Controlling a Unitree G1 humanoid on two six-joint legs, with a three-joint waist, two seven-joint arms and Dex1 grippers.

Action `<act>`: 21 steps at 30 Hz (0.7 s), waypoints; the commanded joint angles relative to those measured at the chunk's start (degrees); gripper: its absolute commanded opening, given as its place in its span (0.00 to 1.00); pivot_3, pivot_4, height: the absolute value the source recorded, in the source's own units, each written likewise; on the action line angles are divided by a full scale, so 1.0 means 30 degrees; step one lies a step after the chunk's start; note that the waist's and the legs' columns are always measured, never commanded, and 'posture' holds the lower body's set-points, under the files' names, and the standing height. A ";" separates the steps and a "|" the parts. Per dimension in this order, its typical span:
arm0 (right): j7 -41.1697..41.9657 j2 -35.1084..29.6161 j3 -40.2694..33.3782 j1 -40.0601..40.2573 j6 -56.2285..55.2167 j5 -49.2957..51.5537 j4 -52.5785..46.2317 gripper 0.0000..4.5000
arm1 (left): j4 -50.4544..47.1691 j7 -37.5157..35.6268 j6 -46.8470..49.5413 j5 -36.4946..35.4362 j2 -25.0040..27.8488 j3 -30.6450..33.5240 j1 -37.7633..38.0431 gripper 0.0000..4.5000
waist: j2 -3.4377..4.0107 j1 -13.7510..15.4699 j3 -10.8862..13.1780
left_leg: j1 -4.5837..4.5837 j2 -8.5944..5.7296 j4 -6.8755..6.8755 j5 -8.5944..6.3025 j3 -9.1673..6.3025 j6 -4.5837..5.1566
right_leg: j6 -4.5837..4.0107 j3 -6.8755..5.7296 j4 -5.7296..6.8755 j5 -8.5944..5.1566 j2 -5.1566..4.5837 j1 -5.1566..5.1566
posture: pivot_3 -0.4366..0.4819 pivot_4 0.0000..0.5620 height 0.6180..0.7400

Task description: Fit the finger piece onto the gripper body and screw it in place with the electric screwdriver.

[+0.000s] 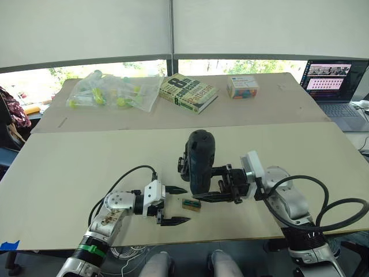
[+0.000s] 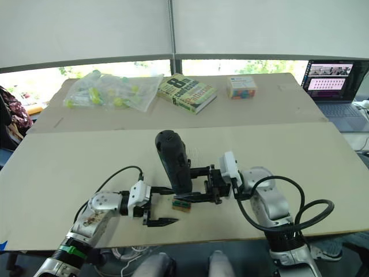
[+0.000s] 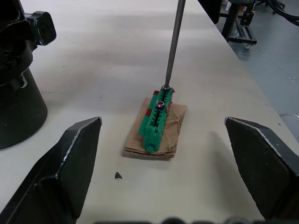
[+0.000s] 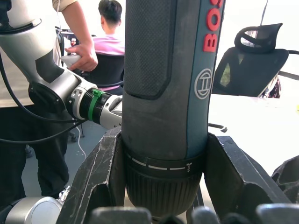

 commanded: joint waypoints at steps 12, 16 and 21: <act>-0.0514 -0.0188 -0.0798 -0.0375 0.0701 0.1792 -0.1679 0.43 | 0.0133 -0.0030 -0.0019 0.0192 -0.0093 -0.0499 0.0327 1.00 | -0.0002 0.0015 -0.0002 | -0.0011 0.0001 0.0001 -0.0001 -0.0001 0.0002 | 0.0000 0.0000 -0.0005 0.0000 -0.0001 -0.0007 | 0.48 0.27 1.00; -0.0976 -0.0408 -0.0971 -0.0507 0.1276 0.2215 -0.2332 0.43 | -0.0157 -0.0143 -0.0068 -0.0080 0.0084 -0.0267 0.0534 1.00 | -0.0002 -0.0007 -0.0003 | -0.0013 0.0004 0.0000 -0.0001 -0.0002 0.0002 | 0.0001 -0.0001 -0.0010 0.0000 -0.0001 -0.0009 | 0.48 0.27 1.00; -0.1316 -0.0740 -0.1334 -0.0629 0.1943 0.2909 -0.3120 0.43 | -0.0742 -0.0261 -0.0070 -0.0514 0.0418 0.0171 0.0918 1.00 | -0.0003 -0.0047 -0.0002 | -0.0026 0.0011 -0.0011 -0.0003 -0.0002 0.0003 | 0.0001 -0.0001 -0.0015 -0.0001 0.0002 -0.0026 | 0.48 0.27 1.00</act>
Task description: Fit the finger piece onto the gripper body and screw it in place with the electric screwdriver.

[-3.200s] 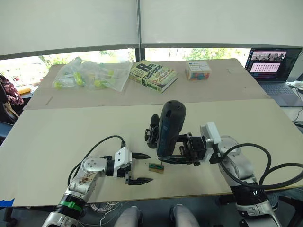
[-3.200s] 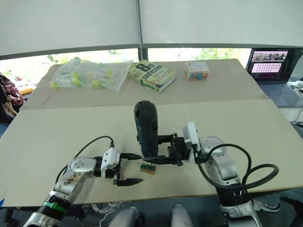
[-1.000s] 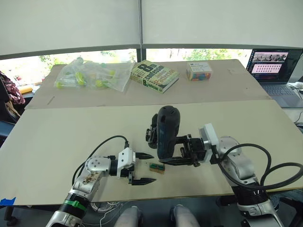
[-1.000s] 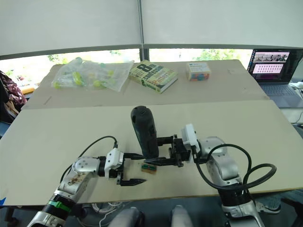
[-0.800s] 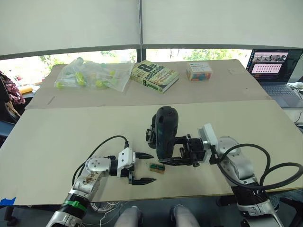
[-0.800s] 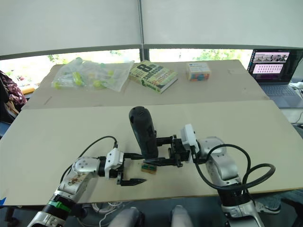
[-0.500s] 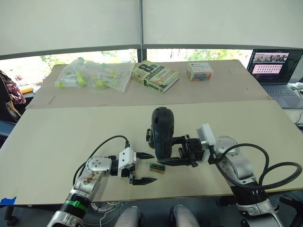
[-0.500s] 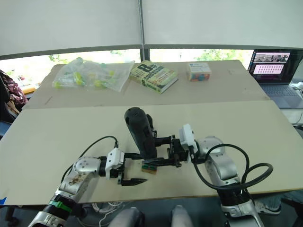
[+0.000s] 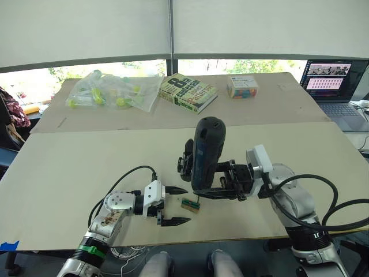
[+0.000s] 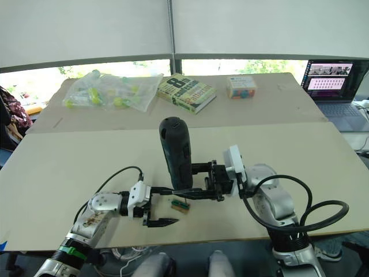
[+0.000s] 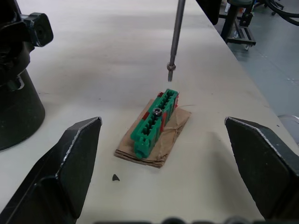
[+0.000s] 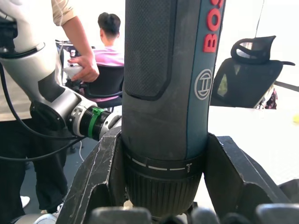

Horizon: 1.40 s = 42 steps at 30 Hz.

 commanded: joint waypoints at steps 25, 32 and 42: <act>-0.3400 -0.1036 -0.3951 -0.6548 0.3982 0.3070 0.2223 0.43 | -0.5384 0.1287 0.5665 -0.7749 0.3458 0.7318 0.1686 1.00 | -0.0017 -0.0372 0.0021 | -0.0077 0.0008 -0.0010 0.0001 -0.0010 0.0000 | -0.0008 -0.0010 -0.0004 0.0004 0.0001 -0.0081 | 0.48 0.27 1.00; -0.3504 0.0052 -0.3269 -0.8386 0.3989 0.2337 0.4269 0.43 | -0.4138 0.1210 0.5731 -0.7075 0.3660 0.7242 0.0059 1.00 | -0.0016 -0.0377 0.0021 | -0.0103 0.0003 -0.0012 0.0001 -0.0009 -0.0001 | -0.0014 -0.0009 0.0005 0.0009 0.0004 -0.0118 | 0.48 0.27 1.00; -0.3781 0.2211 -0.2450 -0.9296 0.3534 0.1596 0.4954 0.43 | -0.3583 0.1510 0.5865 -0.6239 0.3226 0.6344 -0.1263 1.00 | -0.0016 -0.0432 0.0021 | -0.0241 -0.0001 -0.0017 0.0009 -0.0002 -0.0015 | -0.0030 0.0001 0.0048 0.0022 -0.0001 -0.0300 | 0.48 0.27 1.00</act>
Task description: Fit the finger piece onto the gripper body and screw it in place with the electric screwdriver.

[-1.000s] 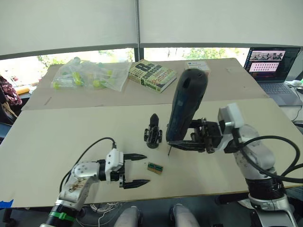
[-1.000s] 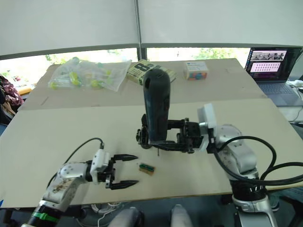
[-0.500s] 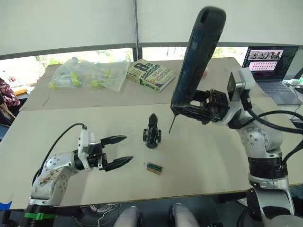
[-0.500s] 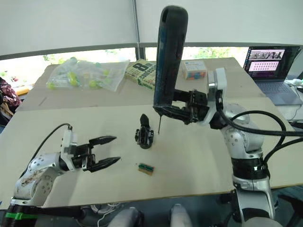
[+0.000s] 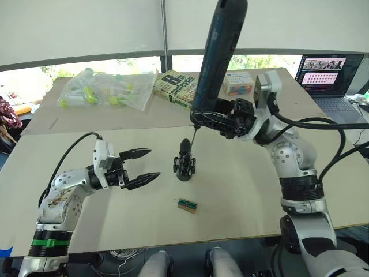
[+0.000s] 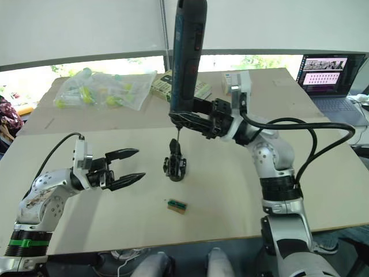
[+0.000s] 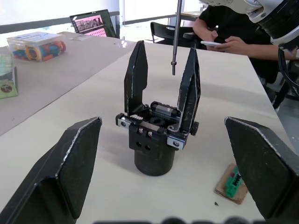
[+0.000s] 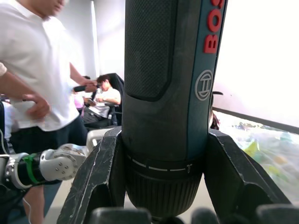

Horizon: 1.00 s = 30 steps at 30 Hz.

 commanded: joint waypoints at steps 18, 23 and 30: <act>0.0970 0.1826 0.1372 -0.0558 -0.1732 -0.2516 0.0533 0.43 | 0.0449 0.0578 -0.0812 0.1663 -0.1403 -0.1355 0.0406 1.00 | -0.0001 0.0003 0.0000 | -0.0001 -0.0004 0.0001 0.0001 0.0000 -0.0004 | -0.0004 -0.0003 0.0008 0.0002 0.0003 -0.0010 | 0.48 0.27 1.00; 0.1057 0.1784 0.1387 -0.0543 -0.1690 -0.2584 0.0568 0.43 | 0.0369 0.0474 -0.0979 0.1854 -0.1421 -0.1479 0.0721 1.00 | 0.0000 -0.0008 0.0000 | -0.0001 -0.0006 0.0001 0.0001 0.0000 -0.0004 | -0.0004 -0.0003 0.0008 0.0003 0.0001 -0.0010 | 0.48 0.27 1.00; 0.1250 0.1612 0.1429 -0.0466 -0.1471 -0.2758 0.0638 0.43 | 0.0519 0.0411 -0.1253 0.1940 -0.1464 -0.1618 0.0908 1.00 | 0.0000 0.0000 0.0000 | -0.0001 -0.0006 0.0001 0.0002 -0.0001 -0.0006 | -0.0006 -0.0003 0.0010 0.0004 0.0000 -0.0011 | 0.48 0.27 1.00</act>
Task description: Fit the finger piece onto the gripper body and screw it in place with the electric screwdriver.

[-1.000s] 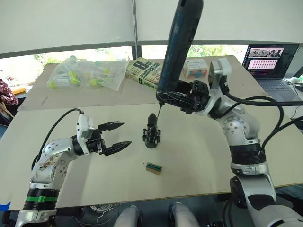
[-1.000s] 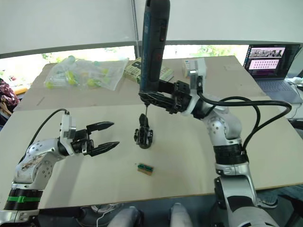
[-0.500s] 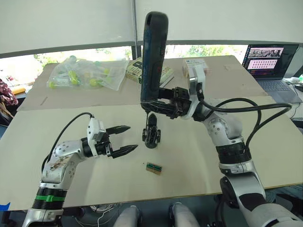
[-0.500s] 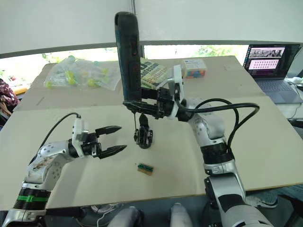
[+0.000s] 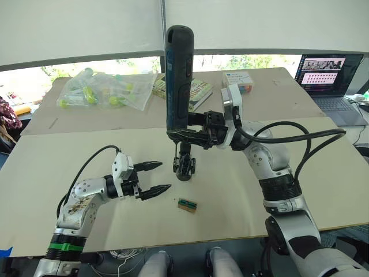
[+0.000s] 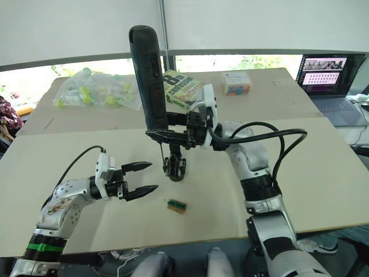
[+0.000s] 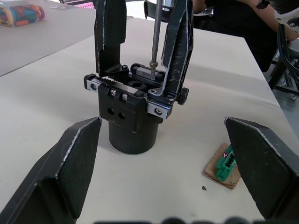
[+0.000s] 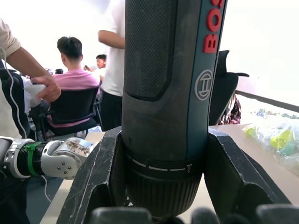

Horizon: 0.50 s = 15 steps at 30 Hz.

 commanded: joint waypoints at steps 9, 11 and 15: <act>0.0191 -0.0026 -0.0262 -0.0221 -0.0708 -0.0443 -0.0104 0.43 | -0.0233 -0.0059 -0.0488 0.0187 -0.0182 0.0006 0.0132 1.00 | 0.0000 -0.0005 0.0000 | 0.0000 0.0001 0.0000 0.0000 0.0001 0.0000 | -0.0001 0.0001 0.0000 0.0001 0.0002 -0.0001 | 0.48 0.27 1.00; 0.0252 -0.0035 -0.0268 -0.0218 -0.0646 -0.0456 -0.0067 0.43 | -0.0253 -0.0036 -0.0489 0.0196 -0.0205 -0.0009 0.0173 1.00 | 0.0000 -0.0004 0.0000 | 0.0000 0.0001 0.0000 0.0000 0.0001 0.0000 | -0.0001 0.0000 0.0000 0.0000 0.0002 0.0000 | 0.48 0.27 1.00; 0.0335 -0.0040 -0.0279 -0.0171 -0.0557 -0.0459 -0.0094 0.43 | -0.0293 -0.0051 -0.0507 0.0211 -0.0236 -0.0030 0.0275 1.00 | 0.0000 -0.0006 0.0000 | 0.0000 0.0001 0.0000 0.0000 0.0001 0.0000 | -0.0001 0.0000 0.0000 0.0000 0.0002 0.0000 | 0.48 0.27 1.00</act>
